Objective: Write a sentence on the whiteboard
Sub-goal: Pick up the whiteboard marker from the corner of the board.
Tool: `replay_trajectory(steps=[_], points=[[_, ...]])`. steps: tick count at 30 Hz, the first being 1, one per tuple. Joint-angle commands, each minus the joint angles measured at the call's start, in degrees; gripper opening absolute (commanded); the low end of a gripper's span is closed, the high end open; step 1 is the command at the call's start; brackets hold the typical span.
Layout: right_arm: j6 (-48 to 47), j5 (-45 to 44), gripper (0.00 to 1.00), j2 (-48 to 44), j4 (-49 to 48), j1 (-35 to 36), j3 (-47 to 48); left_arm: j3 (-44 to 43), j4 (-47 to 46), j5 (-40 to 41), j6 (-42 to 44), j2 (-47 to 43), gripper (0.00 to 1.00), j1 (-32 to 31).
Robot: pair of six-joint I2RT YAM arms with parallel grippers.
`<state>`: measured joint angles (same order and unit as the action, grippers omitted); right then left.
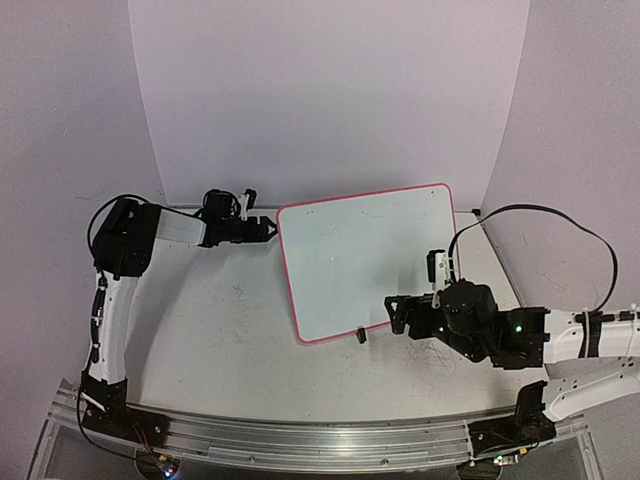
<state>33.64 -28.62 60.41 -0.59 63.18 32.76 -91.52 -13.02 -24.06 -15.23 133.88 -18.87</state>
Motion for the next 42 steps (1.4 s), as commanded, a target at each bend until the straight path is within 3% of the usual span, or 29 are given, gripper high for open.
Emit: replay_trajectory(steps=[1,7,11,18,32,42], points=[[-1.7,-1.8,0.94,-0.6,0.5,0.4,2.9,-11.9,1.5,-3.1,-1.1,7.1,0.86,-0.8],[-1.8,-1.9,0.93,0.2,0.5,0.3,3.4,-29.4,6.0,-4.7,-6.1,18.8,0.84,-1.1],[-1.4,-2.2,0.93,0.5,0.5,0.3,3.2,-33.9,6.9,-6.2,-9.0,22.5,0.81,-1.5],[-1.6,-2.2,0.93,0.8,0.8,0.3,3.5,-34.4,13.1,-5.6,-3.3,22.5,0.71,-4.3],[-0.6,-2.4,0.93,-4.0,2.9,0.4,2.0,-33.6,27.1,15.9,14.9,20.7,0.66,-10.0],[-0.1,-3.3,0.92,-4.7,4.3,0.3,2.6,-30.9,28.1,21.4,20.7,19.2,0.39,-11.4]])
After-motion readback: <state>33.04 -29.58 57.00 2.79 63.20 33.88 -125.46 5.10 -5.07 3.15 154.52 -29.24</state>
